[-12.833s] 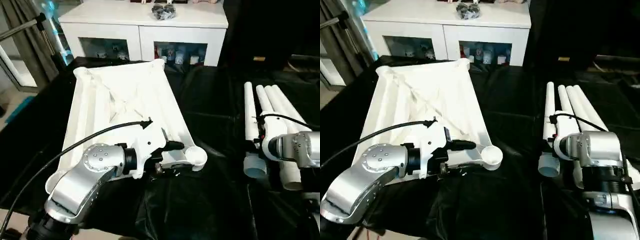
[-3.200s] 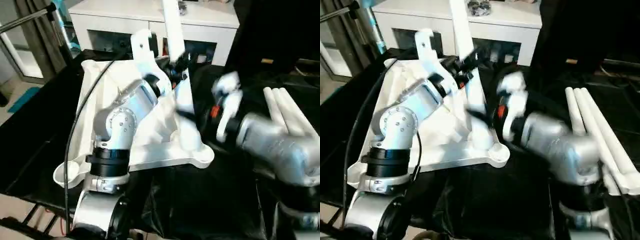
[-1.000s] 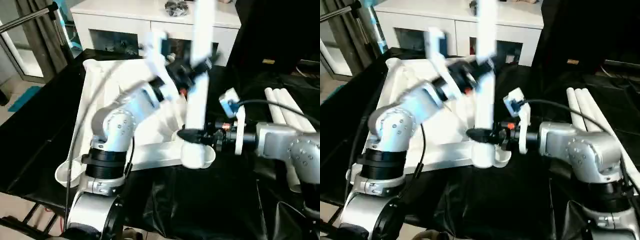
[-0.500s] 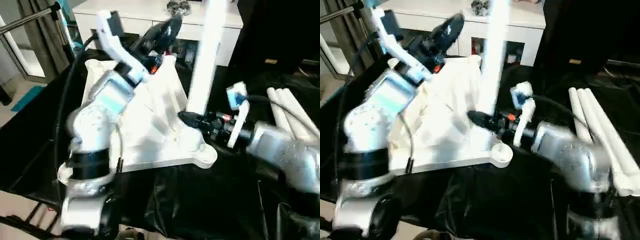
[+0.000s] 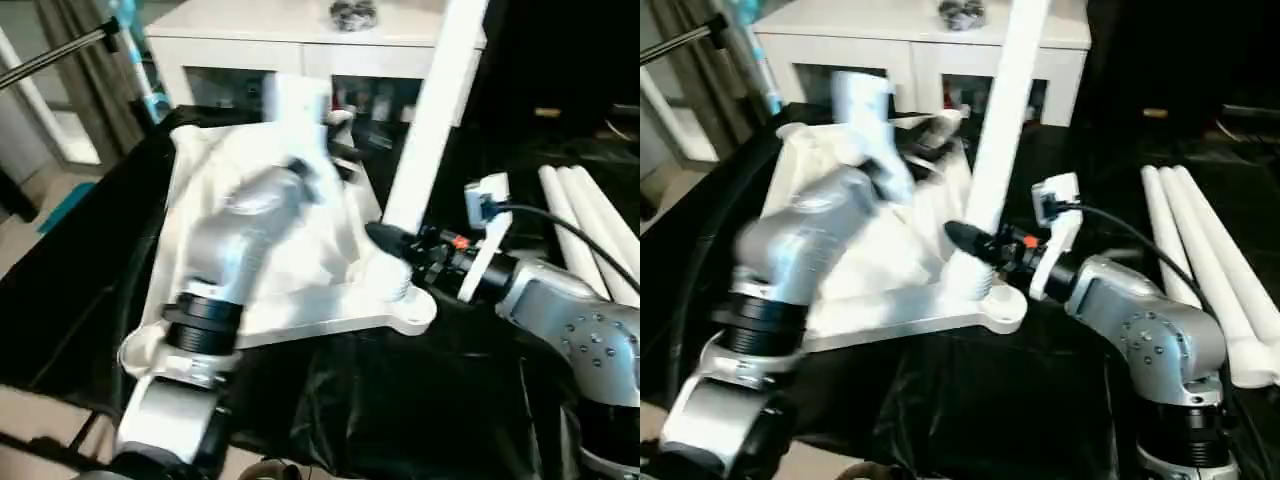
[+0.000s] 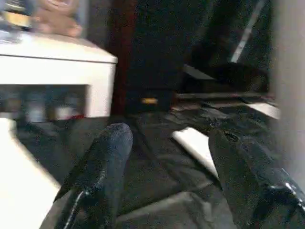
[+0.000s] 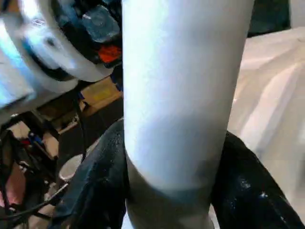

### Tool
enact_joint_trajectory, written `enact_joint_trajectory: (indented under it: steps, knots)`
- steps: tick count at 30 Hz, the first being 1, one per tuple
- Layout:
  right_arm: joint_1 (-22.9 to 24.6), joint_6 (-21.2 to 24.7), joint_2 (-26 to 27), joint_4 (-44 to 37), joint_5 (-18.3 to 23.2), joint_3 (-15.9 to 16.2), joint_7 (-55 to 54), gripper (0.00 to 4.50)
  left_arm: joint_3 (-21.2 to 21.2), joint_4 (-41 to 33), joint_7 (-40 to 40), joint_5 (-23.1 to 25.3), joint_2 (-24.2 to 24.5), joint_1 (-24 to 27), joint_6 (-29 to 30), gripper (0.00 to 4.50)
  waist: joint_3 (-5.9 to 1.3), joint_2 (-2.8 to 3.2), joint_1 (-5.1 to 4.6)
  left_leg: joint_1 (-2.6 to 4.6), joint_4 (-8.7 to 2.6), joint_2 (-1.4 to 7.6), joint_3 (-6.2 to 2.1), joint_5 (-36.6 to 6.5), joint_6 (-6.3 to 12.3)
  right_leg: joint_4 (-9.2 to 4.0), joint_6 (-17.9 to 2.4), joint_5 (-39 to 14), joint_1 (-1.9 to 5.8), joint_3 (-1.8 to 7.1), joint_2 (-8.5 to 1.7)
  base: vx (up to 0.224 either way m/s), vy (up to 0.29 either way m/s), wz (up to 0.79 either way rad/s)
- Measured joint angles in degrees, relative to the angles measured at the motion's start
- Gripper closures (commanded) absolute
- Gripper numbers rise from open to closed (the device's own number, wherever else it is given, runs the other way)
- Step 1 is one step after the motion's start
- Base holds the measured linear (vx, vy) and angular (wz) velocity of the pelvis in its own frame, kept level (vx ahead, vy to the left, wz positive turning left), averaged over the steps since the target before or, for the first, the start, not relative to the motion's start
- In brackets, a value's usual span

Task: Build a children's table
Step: Pick table leg, then move to table

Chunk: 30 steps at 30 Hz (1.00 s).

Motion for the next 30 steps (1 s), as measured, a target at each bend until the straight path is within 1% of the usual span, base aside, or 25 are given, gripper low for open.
enact_joint_trajectory:
  steps: [2, 5, 10, 12, 13, 14, 15, 16, 17, 18, 19, 20, 21, 22, 24, 25, 27, 28, 30]
  knots:
    - [-0.01, -0.49, -0.27, -0.05, -0.30, -0.04, 0.08, 2.62, 0.07, -0.71, -0.92, -1.39, -0.52, 0.00, 0.09, 1.53, -0.03, 0.06, -0.18, 0.02, -0.04, 0.03, 0.00, 0.01, -0.01, 0.05, 0.00, 0.00, -0.04, -0.01, 0.01, 0.000, 0.000, 0.00]
    - [-0.01, -0.53, -0.38, -0.02, -0.77, 0.00, -0.02, 2.62, 0.41, -1.32, -1.57, -1.59, -0.49, -0.21, 0.07, 1.53, -0.09, 0.14, -0.42, 0.03, -0.05, 0.03, 0.00, 0.01, 0.00, 0.05, 0.00, 0.00, -0.04, -0.01, 0.01, 0.000, 0.000, 0.00]
    - [-0.19, -0.58, -1.24, 0.37, -1.53, 2.24, 0.16, 2.62, 0.78, -1.03, -0.60, -0.27, 0.20, -0.29, -0.77, 1.53, -0.09, 0.13, -0.48, 0.02, -0.03, 0.02, 0.04, 0.05, 0.07, 0.03, 0.00, 0.00, -0.02, 0.02, 0.00, 0.000, 0.000, 0.00]
    - [-0.75, -0.67, -1.46, 1.01, -2.58, 2.58, 0.25, 2.63, 1.97, -0.08, 0.98, 0.30, 0.62, -0.50, -1.87, 1.53, -0.05, 0.06, -0.53, 0.02, -0.03, 0.02, 0.05, 0.06, 0.07, 0.04, 0.00, 0.00, -0.02, 0.01, 0.00, 0.000, 0.000, 0.00]
    - [-1.26, -0.72, -1.80, 1.28, -3.15, 2.69, 0.20, 2.63, 3.38, 0.63, 2.17, 0.98, 1.17, -0.64, -2.48, 1.53, -0.04, 0.03, -0.65, 0.02, -0.03, 0.02, 0.05, 0.06, 0.07, 0.05, 0.00, 0.00, -0.03, 0.01, 0.00, 0.000, 0.000, 0.00]
    - [-1.57, -1.03, -2.00, 1.41, -3.76, 2.79, 0.12, 2.63, 4.21, 1.09, 3.08, 1.51, 1.93, -0.66, -3.13, 1.53, 0.08, -0.40, -0.86, 0.03, -0.05, 0.02, 0.09, 0.06, 0.08, 0.07, 0.00, 0.00, -0.06, 0.03, 0.00, 0.000, 0.000, 0.00]
    - [-1.81, -1.69, -2.12, 1.56, -4.56, 2.91, 0.05, 2.63, 5.14, 1.53, 3.83, 1.97, 2.77, -0.76, -3.82, 1.53, 0.06, -0.55, -0.93, 0.04, -0.04, 0.05, 0.06, 0.07, 0.07, 0.15, 0.01, 0.00, -0.09, 0.00, 0.01, 0.000, 0.000, 0.00]
    - [-2.11, -2.39, -2.32, 2.05, -5.31, 3.06, -0.15, 2.63, 6.25, 2.00, 4.72, 2.51, 3.80, -0.75, -4.61, 1.53, 0.13, -1.10, -1.09, 0.02, -0.05, 0.07, 0.07, 0.08, 0.06, 0.16, 0.01, 0.00, -0.13, -0.02, 0.02, 0.000, 0.000, 0.00]
    - [-2.28, -2.84, -2.21, 2.67, -5.63, 3.17, -0.59, 2.63, 6.85, 2.06, 5.25, 3.09, 4.74, -0.69, -4.95, 1.53, 0.11, -1.46, -1.13, -0.01, -0.06, 0.08, 0.07, 0.08, 0.05, 0.19, 0.02, -0.01, -0.17, -0.02, 0.02, 0.000, 0.000, 0.00]
    - [-2.60, -2.96, -1.50, 3.26, -6.35, 3.25, -1.56, 2.63, 7.51, 1.65, 5.68, 3.67, 5.85, -0.33, -5.15, 1.53, 0.06, -2.06, -1.25, -0.04, -0.08, 0.09, 0.09, 0.09, 0.05, 0.21, 0.02, -0.01, -0.25, -0.01, 0.03, 0.000, 0.000, 0.00]
    - [-3.48, -3.19, 0.31, 4.46, -6.93, 3.30, -3.14, 2.63, 8.27, -1.18, 6.24, 4.51, 8.02, 1.51, -4.98, 1.53, 0.03, -2.84, -1.66, -0.05, -0.12, 0.10, 0.10, 0.10, 0.04, 0.29, 0.02, -0.01, -0.36, -0.02, 0.03, 0.000, 0.000, 0.00]
    - [-4.05, -3.33, 0.95, 5.10, -7.19, 3.37, -4.16, 2.63, 9.11, -2.92, 6.71, 5.05, 9.12, 2.85, -4.61, 1.53, 0.05, -3.34, -1.63, -0.08, -0.11, 0.15, 0.09, 0.10, 0.04, 0.27, 0.01, -0.01, -0.42, -0.09, 0.02, 0.000, 0.000, 0.00]
    - [-4.60, -3.66, 1.31, 5.56, -7.63, 3.55, -4.96, 2.63, 9.91, -4.73, 7.15, 5.63, 10.11, 4.46, -4.07, 1.53, 0.06, -3.72, -1.61, -0.12, -0.11, 0.15, 0.09, 0.10, 0.04, 0.24, 0.01, -0.01, -0.47, -0.13, 0.01, 0.000, 0.000, 0.00]
    - [-4.75, -4.50, 1.46, 5.91, -7.85, 3.53, -5.78, 2.63, 10.75, -5.74, 7.54, 6.06, 10.71, 6.13, -3.62, 1.53, 0.09, -4.10, -1.35, -0.15, -0.11, 0.15, 0.10, 0.09, 0.04, 0.22, 0.01, -0.01, -0.47, -0.13, 0.00, 0.000, 0.000, 0.00]
    - [-5.00, -5.51, 2.02, 6.64, -9.09, 4.10, -6.52, 2.63, 11.34, -7.05, 8.46, 6.88, 11.46, 8.37, -2.52, 1.53, 0.07, -4.52, -0.47, -0.19, -0.11, 0.14, 0.12, 0.08, 0.03, 0.13, 0.00, 0.00, -0.46, -0.14, -0.01, 0.000, 0.000, 0.00]
    - [-4.59, -7.92, 2.80, 6.84, -10.73, 4.53, -7.33, 2.63, 10.97, -10.31, 9.06, 8.23, 12.62, 12.18, -2.20, 1.53, 0.02, -4.51, -0.18, -0.16, -0.11, 0.13, 0.14, 0.02, 0.11, 0.04, 0.00, 0.00, -0.39, -0.10, -0.02, 0.000, 0.000, 0.00]
    - [-3.74, -11.41, 3.04, 6.91, -13.17, 4.32, -8.52, 2.63, 9.94, -12.46, 9.24, 9.97, 13.37, 17.36, -2.04, 1.53, 0.05, -4.51, 0.44, -0.20, -0.11, 0.07, 0.20, -0.01, 0.13, -0.03, 0.00, 0.00, -0.38, -0.09, -0.07, 0.000, 0.000, 0.00]
    - [-3.28, -13.47, 3.22, 6.42, -14.45, 4.26, -9.39, 2.63, 9.36, -13.13, 9.54, 11.36, 13.53, 20.31, -2.44, 1.53, 0.14, -4.07, 0.70, -0.23, -0.09, 0.06, 0.17, -0.01, 0.13, -0.07, -0.02, 0.02, -0.34, -0.09, -0.07, 0.000, 0.000, 0.00]
    - [-0.62, -18.12, 3.73, 3.62, -16.94, 3.68, -11.89, 2.63, 8.34, -15.61, 10.03, 12.53, 12.72, 26.42, -4.13, 1.53, 0.10, -3.16, 0.74, -0.21, -0.18, 0.03, 0.20, -0.04, 0.17, -0.67, 0.17, 0.28, -0.08, -0.05, -0.06, 0.000, 0.000, 0.00]
